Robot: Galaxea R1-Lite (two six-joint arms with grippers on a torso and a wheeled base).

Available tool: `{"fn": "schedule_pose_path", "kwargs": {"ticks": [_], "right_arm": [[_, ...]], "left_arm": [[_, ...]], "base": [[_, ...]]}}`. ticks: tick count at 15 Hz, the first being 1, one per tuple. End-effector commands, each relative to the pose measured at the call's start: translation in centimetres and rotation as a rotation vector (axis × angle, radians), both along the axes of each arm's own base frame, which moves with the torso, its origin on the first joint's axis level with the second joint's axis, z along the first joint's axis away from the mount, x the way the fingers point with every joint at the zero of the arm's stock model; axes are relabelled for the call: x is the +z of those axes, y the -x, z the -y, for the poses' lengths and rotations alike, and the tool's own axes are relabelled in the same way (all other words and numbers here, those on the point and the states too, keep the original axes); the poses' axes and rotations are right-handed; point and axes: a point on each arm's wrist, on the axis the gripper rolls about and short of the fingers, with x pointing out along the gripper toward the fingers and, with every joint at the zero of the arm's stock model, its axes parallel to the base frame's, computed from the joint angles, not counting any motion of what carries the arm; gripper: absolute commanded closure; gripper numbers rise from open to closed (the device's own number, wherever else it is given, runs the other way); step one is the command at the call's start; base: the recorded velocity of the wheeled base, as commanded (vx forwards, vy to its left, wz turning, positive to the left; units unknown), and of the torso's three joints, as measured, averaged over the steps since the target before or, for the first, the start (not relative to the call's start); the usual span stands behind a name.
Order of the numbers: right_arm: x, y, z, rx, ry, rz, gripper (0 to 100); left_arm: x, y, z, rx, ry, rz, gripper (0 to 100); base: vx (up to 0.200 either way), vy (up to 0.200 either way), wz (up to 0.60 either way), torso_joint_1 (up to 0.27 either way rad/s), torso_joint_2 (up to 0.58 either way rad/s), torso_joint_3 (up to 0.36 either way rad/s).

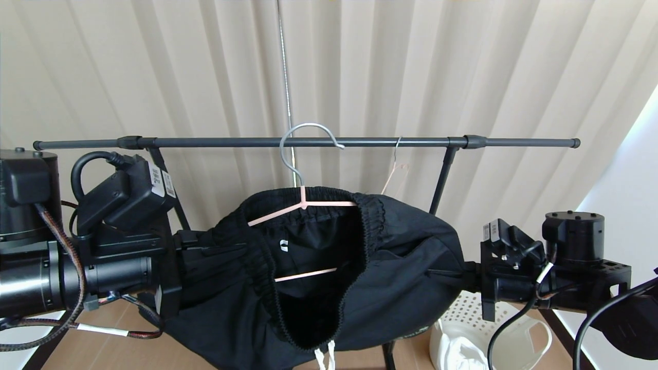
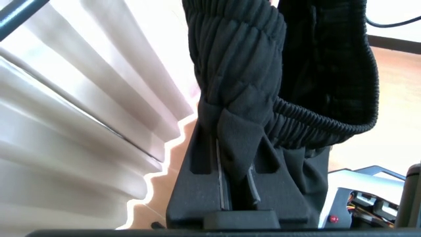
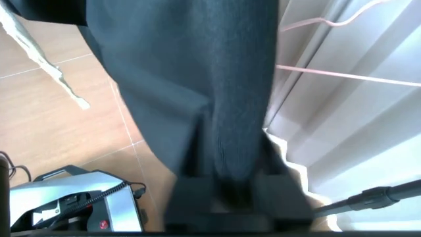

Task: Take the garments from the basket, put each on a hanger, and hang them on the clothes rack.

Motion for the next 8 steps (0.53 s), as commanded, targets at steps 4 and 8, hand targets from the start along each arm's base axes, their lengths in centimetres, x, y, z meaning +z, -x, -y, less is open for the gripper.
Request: {"fn": "schedule_pose_path", "kwargs": {"ticks": [4, 8], "right_arm": [[0.4, -0.7, 0.5, -0.022, -0.008, 0.012, 100], [0.9, -1.3, 0.8, -0.054, -0.041, -0.010, 100]], "left_arm": [[0.0, 0.0, -0.1, 0.003, 0.000, 0.000, 100], [0.0, 0.5, -0.3, 0.004, 0.002, 0.004, 100]], "base": [[0.000, 0.000, 0.00, 0.000, 0.00, 0.000], [0.000, 0.000, 0.00, 0.000, 0.00, 0.000]]}}
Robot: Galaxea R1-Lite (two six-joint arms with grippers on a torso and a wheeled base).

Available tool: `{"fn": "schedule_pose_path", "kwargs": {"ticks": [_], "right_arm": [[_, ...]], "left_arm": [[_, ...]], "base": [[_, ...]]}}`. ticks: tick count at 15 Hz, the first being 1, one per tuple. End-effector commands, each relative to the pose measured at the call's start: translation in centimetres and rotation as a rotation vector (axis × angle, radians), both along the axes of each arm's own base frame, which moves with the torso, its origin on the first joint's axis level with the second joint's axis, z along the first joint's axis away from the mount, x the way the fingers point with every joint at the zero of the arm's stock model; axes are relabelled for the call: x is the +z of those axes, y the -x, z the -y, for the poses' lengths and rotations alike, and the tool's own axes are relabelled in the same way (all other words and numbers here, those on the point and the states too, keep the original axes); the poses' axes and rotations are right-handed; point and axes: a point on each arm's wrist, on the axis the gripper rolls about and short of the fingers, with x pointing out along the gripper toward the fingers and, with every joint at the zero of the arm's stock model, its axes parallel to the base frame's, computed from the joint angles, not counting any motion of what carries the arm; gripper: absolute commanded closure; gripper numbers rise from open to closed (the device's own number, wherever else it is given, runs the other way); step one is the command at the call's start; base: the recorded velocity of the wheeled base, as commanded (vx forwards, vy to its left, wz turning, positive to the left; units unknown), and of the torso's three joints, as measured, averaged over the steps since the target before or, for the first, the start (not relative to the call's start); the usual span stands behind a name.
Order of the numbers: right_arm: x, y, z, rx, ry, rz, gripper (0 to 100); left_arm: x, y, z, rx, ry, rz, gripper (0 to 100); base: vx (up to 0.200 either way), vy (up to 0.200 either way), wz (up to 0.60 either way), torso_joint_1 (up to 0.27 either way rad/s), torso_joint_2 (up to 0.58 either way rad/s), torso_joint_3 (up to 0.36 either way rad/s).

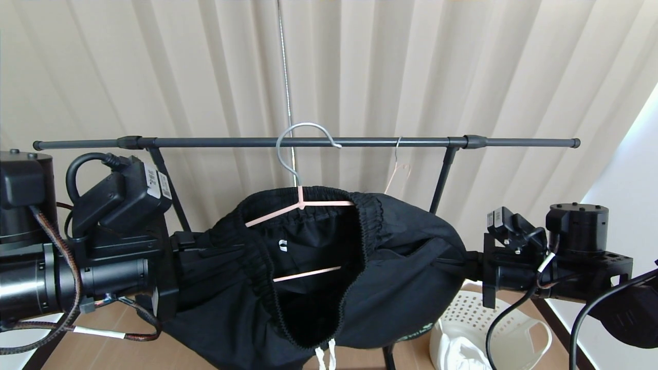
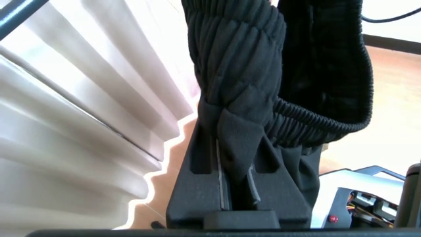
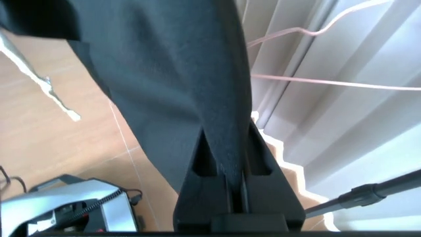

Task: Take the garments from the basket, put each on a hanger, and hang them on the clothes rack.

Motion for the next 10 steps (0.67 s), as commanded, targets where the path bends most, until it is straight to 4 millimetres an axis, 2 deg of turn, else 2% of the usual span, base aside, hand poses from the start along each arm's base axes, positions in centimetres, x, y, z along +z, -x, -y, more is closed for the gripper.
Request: {"fn": "schedule_pose_path", "kwargs": {"ticks": [1, 7, 10], "right_arm": [[0.3, -0.3, 0.1, -0.015, -0.020, -0.014, 100], [0.5, -1.0, 0.7, -0.046, -0.034, -0.022, 100], [-0.1, -1.9, 1.1, -0.072, -0.042, -0.047, 100]], "left_arm": [[-0.1, 0.4, -0.2, 0.002, 0.001, 0.001, 100], [0.5, 1.2, -0.7, 0.026, 0.036, 0.000, 100], [0.7, 1.5, -1.0, 0.038, 0.050, 0.002, 100]], "base": [[0.000, 0.000, 0.00, 0.000, 0.00, 0.000], [0.000, 0.000, 0.00, 0.000, 0.00, 0.000], [0.000, 0.000, 0.00, 0.000, 0.00, 0.000]]}}
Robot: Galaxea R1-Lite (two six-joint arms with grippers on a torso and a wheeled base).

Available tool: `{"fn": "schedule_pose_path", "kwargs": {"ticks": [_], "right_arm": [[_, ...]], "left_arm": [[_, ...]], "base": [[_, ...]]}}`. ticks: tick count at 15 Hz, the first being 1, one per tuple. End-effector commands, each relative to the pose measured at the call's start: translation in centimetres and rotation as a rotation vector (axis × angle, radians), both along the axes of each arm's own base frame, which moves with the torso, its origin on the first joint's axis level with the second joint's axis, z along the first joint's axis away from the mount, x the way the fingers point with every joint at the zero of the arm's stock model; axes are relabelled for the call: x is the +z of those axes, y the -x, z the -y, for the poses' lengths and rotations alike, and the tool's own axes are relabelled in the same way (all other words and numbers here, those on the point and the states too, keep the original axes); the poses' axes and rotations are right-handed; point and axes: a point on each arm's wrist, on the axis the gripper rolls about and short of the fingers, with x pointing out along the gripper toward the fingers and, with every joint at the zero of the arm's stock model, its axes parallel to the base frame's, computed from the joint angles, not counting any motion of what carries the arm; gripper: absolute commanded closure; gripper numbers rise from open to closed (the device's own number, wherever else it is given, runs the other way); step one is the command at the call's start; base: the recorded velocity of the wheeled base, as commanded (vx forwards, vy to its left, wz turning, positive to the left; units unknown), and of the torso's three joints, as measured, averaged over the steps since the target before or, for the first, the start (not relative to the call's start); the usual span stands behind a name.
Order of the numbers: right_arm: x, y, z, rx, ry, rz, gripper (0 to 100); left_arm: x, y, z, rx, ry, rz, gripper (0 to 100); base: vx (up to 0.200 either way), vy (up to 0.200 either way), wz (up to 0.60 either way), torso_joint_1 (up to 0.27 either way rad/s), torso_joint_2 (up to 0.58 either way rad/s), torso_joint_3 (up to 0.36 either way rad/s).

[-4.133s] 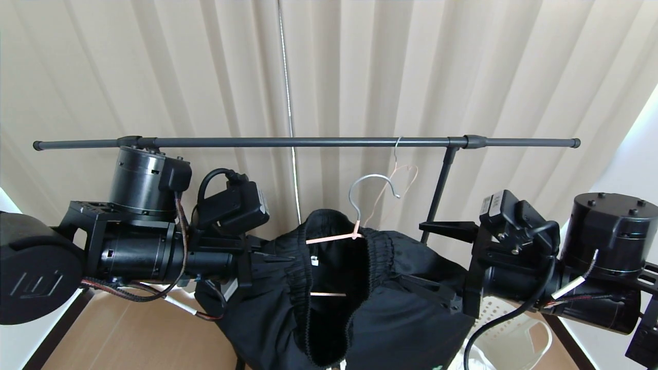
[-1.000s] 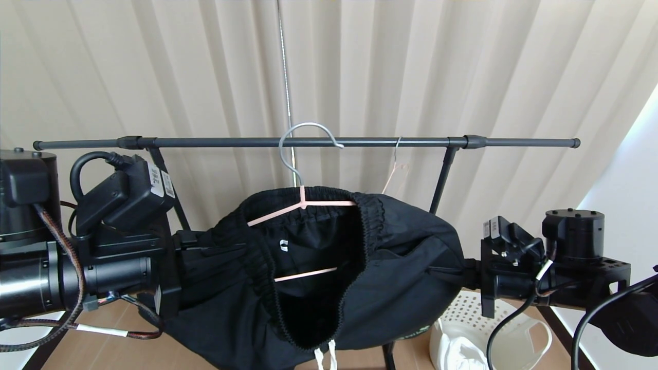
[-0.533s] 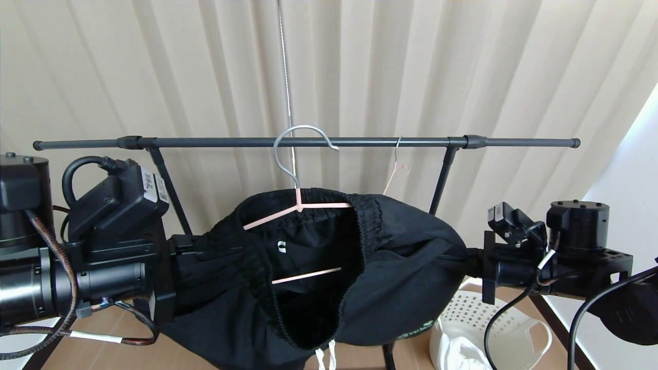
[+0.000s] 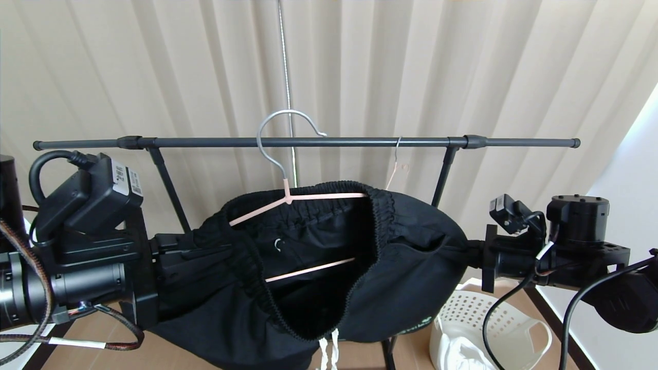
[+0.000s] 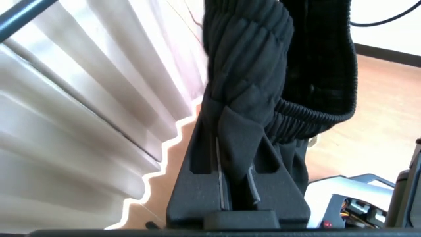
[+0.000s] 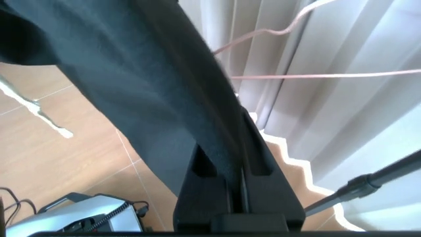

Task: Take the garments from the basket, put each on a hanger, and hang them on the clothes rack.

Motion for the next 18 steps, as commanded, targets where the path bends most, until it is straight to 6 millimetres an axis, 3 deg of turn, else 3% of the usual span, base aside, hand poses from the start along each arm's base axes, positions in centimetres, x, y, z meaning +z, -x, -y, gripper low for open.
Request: {"fn": "schedule_pose_path", "kwargs": {"ticks": [1, 18], "right_arm": [[-0.4, -0.3, 0.1, -0.006, 0.002, -0.011, 100], [-1.3, -0.6, 0.2, -0.011, 0.009, -0.036, 100]], "left_arm": [[0.3, 0.3, -0.2, 0.007, 0.011, 0.007, 100], [0.4, 0.3, -0.7, 0.039, 0.033, -0.007, 100]], "base": [[0.000, 0.000, 0.00, 0.000, 0.00, 0.000], [0.000, 0.000, 0.00, 0.000, 0.00, 0.000]]}}
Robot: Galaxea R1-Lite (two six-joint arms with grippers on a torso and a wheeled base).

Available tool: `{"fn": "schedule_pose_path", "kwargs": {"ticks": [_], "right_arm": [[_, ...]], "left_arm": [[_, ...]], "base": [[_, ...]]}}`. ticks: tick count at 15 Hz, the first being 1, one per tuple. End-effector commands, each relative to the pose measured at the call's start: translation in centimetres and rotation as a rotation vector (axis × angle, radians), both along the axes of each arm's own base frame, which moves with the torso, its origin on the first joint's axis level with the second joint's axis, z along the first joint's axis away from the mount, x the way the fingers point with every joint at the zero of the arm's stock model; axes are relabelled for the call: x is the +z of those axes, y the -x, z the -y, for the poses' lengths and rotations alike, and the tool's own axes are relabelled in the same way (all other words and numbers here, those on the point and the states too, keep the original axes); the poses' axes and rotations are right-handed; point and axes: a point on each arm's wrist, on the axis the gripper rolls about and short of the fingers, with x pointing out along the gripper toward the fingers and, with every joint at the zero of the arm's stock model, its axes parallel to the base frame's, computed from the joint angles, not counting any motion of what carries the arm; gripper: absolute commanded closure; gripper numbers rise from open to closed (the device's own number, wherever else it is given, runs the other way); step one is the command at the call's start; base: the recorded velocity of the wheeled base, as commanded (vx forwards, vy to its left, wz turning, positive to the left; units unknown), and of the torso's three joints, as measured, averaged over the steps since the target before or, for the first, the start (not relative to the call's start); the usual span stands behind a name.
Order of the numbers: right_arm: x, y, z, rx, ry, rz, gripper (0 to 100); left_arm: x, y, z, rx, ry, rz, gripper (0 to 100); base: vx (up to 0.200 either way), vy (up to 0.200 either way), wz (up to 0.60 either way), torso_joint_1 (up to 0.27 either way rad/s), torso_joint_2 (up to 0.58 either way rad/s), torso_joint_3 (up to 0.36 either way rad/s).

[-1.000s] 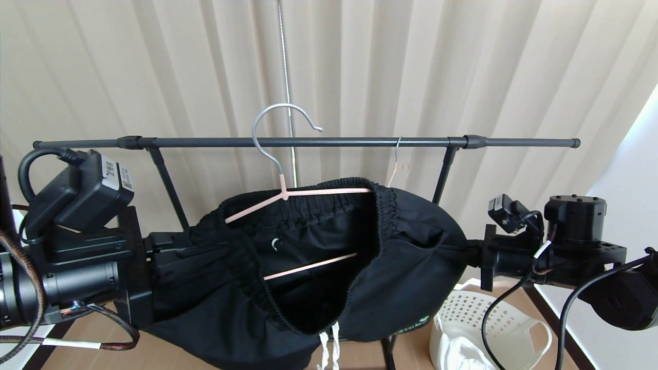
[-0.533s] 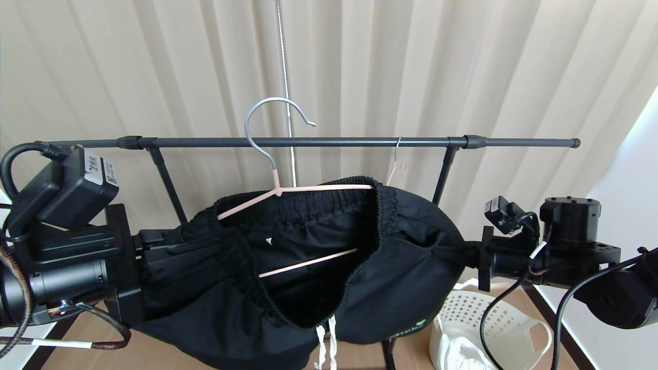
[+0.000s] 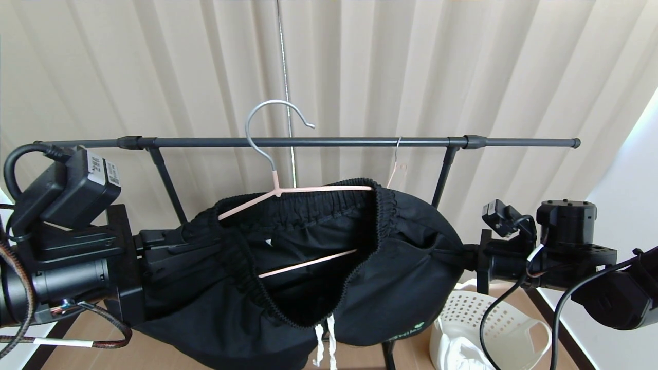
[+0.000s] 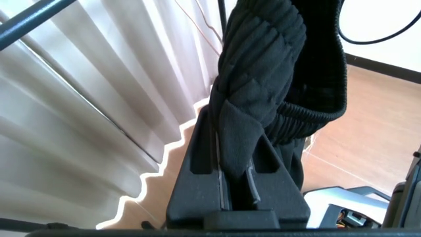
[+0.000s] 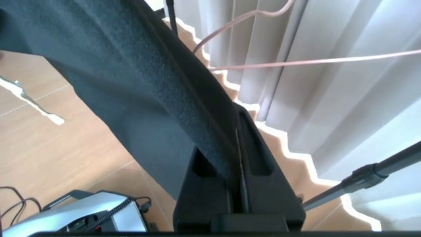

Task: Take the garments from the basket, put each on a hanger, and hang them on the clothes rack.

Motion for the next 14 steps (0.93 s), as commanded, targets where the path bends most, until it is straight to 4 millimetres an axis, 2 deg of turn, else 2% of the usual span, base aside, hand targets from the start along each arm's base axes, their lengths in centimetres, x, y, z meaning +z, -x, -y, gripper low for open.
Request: {"fn": "schedule_pose_path", "kwargs": {"ticks": [1, 3, 4, 7, 11, 14], "right_arm": [[0.2, 0.2, -0.1, 0.004, 0.000, 0.005, 100], [0.1, 0.4, 0.0, 0.005, 0.002, 0.001, 100], [0.3, 0.6, -0.1, 0.006, 0.001, 0.006, 0], [0.6, 1.1, -0.1, 0.018, 0.012, 0.036, 0], [0.9, 1.5, -0.5, 0.035, 0.014, 0.126, 0], [1.0, 1.4, -0.9, 0.013, 0.026, 0.136, 0]], "left_arm": [[-0.1, -0.1, 0.1, 0.000, -0.001, -0.007, 100], [-0.2, -0.3, 0.1, 0.003, 0.006, -0.023, 100], [-0.3, -0.5, 0.1, 0.009, 0.010, -0.034, 100], [-0.5, -0.9, 0.1, 0.023, 0.014, -0.055, 100], [-1.5, -2.2, -1.6, 0.126, 0.011, -0.108, 100], [-3.1, -3.7, -2.7, 0.190, -0.002, -0.181, 100]], "base": [[0.000, 0.000, 0.00, 0.000, 0.00, 0.000], [0.000, 0.000, 0.00, 0.000, 0.00, 0.000], [0.000, 0.000, 0.00, 0.000, 0.00, 0.000], [0.000, 0.000, 0.00, 0.000, 0.00, 0.000], [0.000, 0.000, 0.00, 0.000, 0.00, 0.000], [0.000, 0.000, 0.00, 0.000, 0.00, 0.000]]}}
